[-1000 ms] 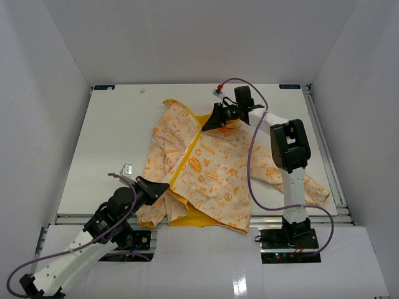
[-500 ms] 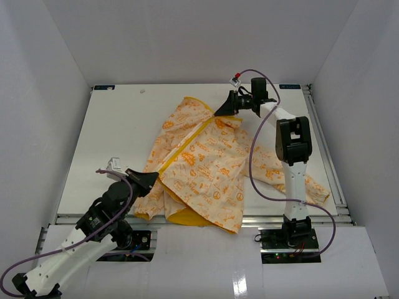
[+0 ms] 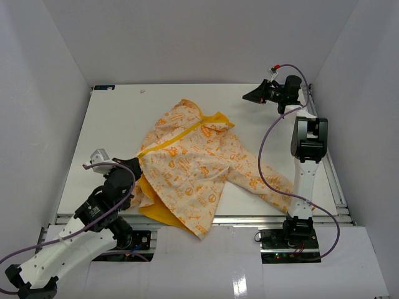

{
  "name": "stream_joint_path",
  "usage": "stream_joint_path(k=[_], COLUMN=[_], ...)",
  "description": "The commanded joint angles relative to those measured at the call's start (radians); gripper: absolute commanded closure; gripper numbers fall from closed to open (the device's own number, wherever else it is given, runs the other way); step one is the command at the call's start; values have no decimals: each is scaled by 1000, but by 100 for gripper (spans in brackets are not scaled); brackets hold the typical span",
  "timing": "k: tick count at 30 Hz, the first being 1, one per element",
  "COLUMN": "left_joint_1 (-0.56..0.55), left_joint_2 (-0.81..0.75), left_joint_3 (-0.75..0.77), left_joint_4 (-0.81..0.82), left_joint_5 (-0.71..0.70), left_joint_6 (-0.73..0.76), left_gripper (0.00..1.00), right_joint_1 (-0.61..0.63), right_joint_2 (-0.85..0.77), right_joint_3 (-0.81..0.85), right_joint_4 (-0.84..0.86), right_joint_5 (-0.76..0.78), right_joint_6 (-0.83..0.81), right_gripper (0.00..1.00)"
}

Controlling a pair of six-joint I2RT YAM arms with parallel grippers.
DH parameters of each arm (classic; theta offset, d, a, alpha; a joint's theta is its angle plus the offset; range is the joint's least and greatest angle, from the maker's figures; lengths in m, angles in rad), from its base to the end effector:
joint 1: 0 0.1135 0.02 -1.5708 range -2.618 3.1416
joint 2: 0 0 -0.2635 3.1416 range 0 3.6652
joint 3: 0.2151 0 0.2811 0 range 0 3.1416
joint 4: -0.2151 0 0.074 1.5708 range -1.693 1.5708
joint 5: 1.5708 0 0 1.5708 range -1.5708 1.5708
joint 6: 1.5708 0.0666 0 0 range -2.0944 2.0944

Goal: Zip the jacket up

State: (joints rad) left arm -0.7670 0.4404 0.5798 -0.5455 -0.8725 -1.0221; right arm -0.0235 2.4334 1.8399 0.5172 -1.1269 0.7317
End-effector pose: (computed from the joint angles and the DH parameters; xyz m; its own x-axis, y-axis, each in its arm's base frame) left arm 0.1453 -0.0692 0.2773 -0.0968 -0.6686 -0.7373 -0.2742 0.7300 -0.6260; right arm 0.5849 0.0464 0.1732 -0.6514 0.3023 -0.6959 -0.6114 0.3340 0.7174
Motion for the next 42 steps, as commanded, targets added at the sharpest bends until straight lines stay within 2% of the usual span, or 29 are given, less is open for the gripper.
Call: stream_joint_path(k=[1,3,5,6,9,13,17,19,23,27,29,36,42], left_joint_1=[2,0,1,1,2,1,2,0,31,175,226,250,253], left_joint_2=[-33,-56,-92,-105,-132,-93,154,346,627,829,891,1139,1247], left_joint_3=[-59,-91,-99,-81,-17,24,117,218,369,438,434,461,457], left_joint_4=[16,9,30,42,53,181,278,292,307,379,429,573,652], left_joint_5=[-66,-18,51,78,135,256,382,436,476,802,919,1012,970], left_joint_6=[-18,-11,50,79,144,374,537,617,744,785,794,951,968], left_gripper=[91,74,55,51,46,41,38,38,34,35,35,34,35], right_joint_1=[54,77,108,123,149,162,202,215,251,288,299,324,345], right_joint_2=[-67,-86,-123,-135,-141,-109,-73,-63,-42,-22,-12,13,7], right_joint_3=[-41,-64,-94,-93,-62,-41,18,46,86,107,108,72,44], right_joint_4=[2,-66,-148,-193,-286,-280,-358,-381,-403,-412,-413,-367,-359], right_joint_5=[-18,-7,37,54,56,-8,-21,-8,19,42,61,52,49], right_joint_6=[-62,-135,-209,-254,-353,-366,-444,-452,-464,-487,-489,-456,-462], right_gripper=[92,89,78,72,59,43,40,40,41,41,41,42,43])
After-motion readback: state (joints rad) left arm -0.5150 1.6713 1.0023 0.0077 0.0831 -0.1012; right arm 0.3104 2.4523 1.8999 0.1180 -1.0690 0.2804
